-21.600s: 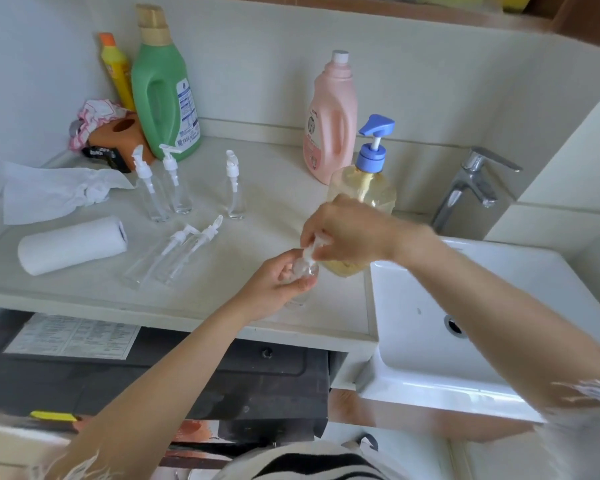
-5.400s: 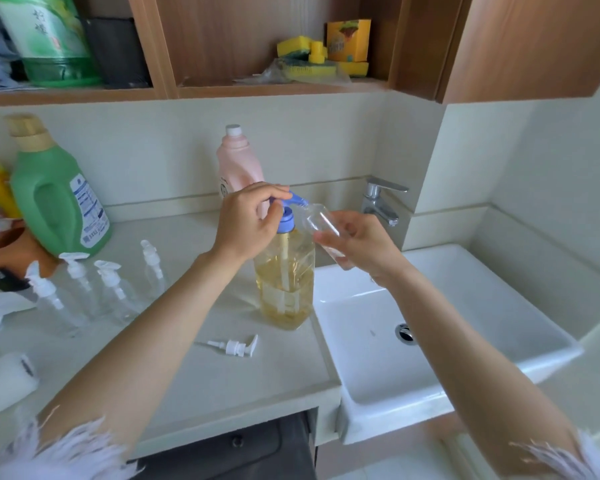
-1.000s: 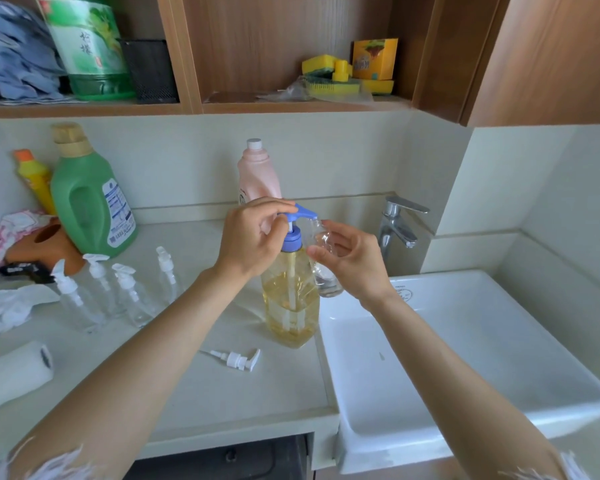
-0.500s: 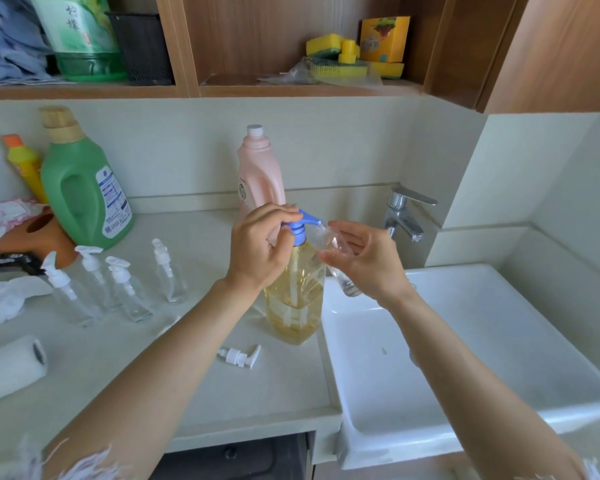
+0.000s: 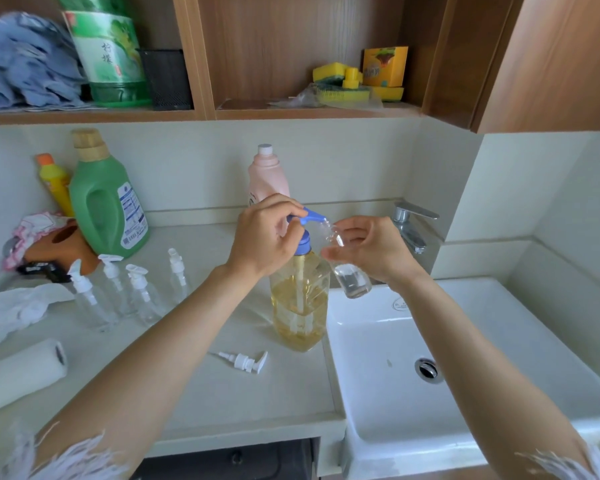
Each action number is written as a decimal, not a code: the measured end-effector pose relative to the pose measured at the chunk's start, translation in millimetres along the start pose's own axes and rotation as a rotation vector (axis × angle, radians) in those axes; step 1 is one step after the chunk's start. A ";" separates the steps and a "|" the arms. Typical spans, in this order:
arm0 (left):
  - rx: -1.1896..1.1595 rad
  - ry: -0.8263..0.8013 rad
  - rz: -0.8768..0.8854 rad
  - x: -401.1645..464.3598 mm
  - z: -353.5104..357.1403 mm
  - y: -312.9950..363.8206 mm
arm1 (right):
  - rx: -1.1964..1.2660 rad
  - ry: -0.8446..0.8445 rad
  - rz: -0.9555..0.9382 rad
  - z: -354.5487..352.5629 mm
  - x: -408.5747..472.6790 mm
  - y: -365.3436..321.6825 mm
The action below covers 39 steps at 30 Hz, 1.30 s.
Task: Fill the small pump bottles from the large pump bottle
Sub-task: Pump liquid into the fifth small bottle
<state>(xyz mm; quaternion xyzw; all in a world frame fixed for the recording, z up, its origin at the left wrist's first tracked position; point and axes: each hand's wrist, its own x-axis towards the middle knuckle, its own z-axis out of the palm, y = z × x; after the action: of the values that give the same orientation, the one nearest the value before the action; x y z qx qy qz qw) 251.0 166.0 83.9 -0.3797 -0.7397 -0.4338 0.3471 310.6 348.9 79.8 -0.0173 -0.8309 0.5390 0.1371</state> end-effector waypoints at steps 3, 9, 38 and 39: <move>-0.004 0.026 -0.015 -1.7 3.6 -2.4 | 0.023 -0.001 0.003 -2.6 1.8 0.0; -0.043 0.095 -0.030 -14.0 17.5 -8.2 | 0.026 -0.025 0.010 0.8 2.6 11.3; -0.064 0.011 -0.037 -25.9 12.6 -21.0 | 0.027 0.008 0.026 10.6 -6.5 17.7; -0.055 0.000 -0.035 -26.0 11.4 -20.4 | 0.032 0.016 0.022 11.2 -6.6 17.5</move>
<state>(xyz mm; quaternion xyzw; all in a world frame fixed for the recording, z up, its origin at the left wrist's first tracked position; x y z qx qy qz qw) 243.6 162.7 50.0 -0.3762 -0.7339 -0.4600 0.3291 312.1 345.1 58.3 -0.0287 -0.8209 0.5535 0.1380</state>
